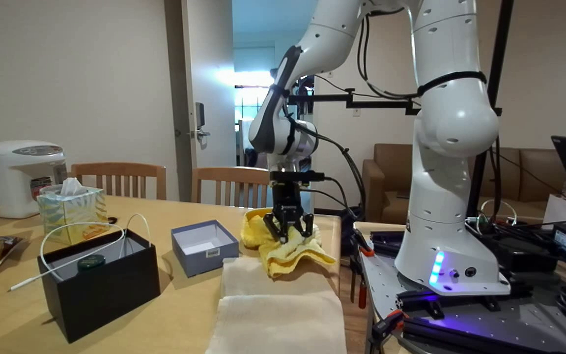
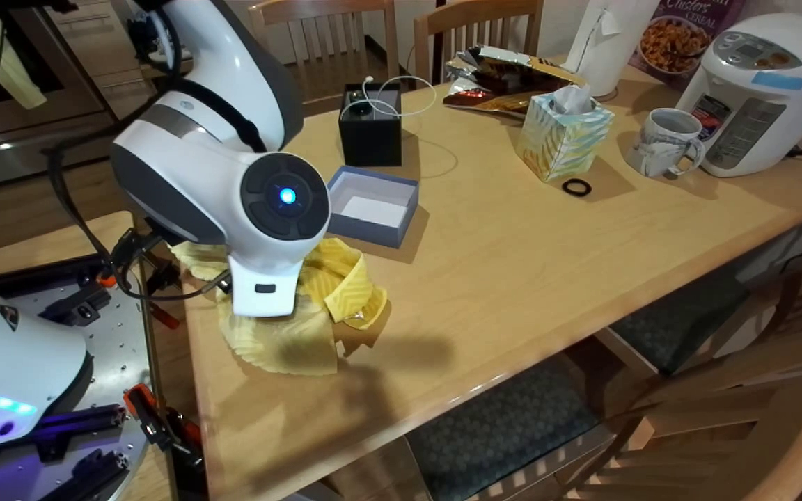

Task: Use the yellow towel to wipe the tabletop

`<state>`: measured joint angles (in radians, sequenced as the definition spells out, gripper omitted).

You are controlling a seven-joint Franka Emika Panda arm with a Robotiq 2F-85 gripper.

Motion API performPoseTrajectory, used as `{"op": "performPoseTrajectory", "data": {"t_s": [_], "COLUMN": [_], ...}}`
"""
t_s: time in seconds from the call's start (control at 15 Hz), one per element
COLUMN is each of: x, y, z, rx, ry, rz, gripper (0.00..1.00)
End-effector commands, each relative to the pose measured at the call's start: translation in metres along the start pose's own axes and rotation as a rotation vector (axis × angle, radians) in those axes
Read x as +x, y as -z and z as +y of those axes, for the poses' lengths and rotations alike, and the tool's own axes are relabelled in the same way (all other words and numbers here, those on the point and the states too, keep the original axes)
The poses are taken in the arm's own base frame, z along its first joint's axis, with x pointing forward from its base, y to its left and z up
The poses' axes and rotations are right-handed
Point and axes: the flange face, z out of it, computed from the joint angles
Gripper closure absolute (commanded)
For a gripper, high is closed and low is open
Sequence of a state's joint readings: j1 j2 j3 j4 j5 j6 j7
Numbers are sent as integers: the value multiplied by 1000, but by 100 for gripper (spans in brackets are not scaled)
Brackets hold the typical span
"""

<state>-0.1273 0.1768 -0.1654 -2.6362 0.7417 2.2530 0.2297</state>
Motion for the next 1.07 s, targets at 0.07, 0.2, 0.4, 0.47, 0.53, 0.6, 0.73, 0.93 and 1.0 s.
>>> {"op": "performPoseTrajectory", "data": {"t_s": [0.07, 0.2, 0.4, 0.47, 0.53, 0.6, 0.73, 0.93, 1.0], "x": [17, 22, 29, 32, 34, 36, 34, 25, 22], "y": [20, 29, 38, 40, 43, 44, 39, 24, 19], "z": [20, 26, 37, 41, 45, 47, 41, 28, 27], "rx": [26, 46, 61, 67, 72, 75, 68, 64, 63], "ry": [-61, -63, -88, -98, -109, -111, -83, -31, -26], "rz": [122, 133, 158, 167, 177, 179, 138, 76, 61], "gripper": [91, 91, 91, 91, 91, 91, 91, 91, 91]}}
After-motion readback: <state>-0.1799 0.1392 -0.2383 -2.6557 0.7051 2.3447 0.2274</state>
